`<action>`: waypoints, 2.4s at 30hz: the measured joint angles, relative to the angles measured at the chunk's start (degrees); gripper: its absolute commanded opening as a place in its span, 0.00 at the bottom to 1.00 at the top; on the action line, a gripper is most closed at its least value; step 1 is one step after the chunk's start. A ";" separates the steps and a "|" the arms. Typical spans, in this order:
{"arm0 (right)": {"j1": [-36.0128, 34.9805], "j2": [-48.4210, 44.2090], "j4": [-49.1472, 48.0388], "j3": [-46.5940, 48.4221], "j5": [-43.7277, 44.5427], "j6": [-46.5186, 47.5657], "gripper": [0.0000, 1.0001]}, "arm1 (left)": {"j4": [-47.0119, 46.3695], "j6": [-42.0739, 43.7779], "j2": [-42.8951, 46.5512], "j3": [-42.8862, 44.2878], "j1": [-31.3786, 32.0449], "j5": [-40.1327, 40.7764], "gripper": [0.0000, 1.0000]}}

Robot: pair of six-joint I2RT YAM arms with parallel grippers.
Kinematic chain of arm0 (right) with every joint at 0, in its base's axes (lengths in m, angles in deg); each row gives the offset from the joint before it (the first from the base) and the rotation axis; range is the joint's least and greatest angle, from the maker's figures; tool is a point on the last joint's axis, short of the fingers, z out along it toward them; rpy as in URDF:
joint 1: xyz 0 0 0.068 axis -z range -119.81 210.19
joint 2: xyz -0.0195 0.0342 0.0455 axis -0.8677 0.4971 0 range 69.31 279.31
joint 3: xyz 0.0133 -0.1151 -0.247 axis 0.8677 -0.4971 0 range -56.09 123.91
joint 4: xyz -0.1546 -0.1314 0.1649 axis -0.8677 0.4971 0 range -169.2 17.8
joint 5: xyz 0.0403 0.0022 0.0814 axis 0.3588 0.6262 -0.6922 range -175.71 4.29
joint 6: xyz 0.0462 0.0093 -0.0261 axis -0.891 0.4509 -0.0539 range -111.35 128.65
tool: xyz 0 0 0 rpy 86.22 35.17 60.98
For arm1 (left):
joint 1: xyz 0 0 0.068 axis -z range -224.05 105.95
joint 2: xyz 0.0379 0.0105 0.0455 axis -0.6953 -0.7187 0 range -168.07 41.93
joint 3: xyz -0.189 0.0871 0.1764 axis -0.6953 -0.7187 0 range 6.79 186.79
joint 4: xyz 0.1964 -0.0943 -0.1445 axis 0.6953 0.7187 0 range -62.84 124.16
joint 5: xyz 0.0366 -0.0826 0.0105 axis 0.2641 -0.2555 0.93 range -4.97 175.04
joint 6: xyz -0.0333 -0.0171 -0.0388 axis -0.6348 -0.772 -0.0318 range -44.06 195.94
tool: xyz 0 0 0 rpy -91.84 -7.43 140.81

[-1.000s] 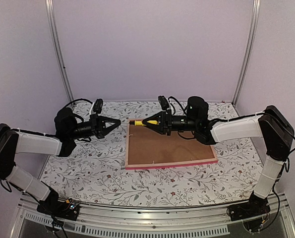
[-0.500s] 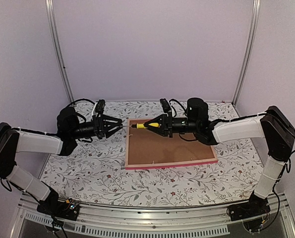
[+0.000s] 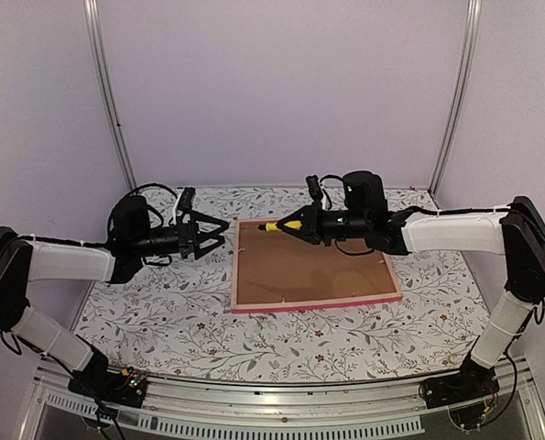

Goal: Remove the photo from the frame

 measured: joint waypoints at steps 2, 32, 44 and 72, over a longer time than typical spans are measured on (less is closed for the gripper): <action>0.00 0.57 3.41 3.19 2.43 2.23 0.00 | 3.15 1.90 -0.42 1.40 -0.09 1.36 0.99; 0.39 29.29 27.69 37.48 14.51 16.35 0.00 | 16.90 6.47 -13.29 4.96 -0.35 12.66 0.99; 0.17 33.88 29.00 40.50 13.84 17.31 0.00 | 16.94 6.54 -13.18 4.70 -0.35 12.48 0.99; -1.66 29.18 29.22 33.22 10.67 19.39 0.00 | 17.03 6.56 -14.67 4.61 -0.35 12.48 0.99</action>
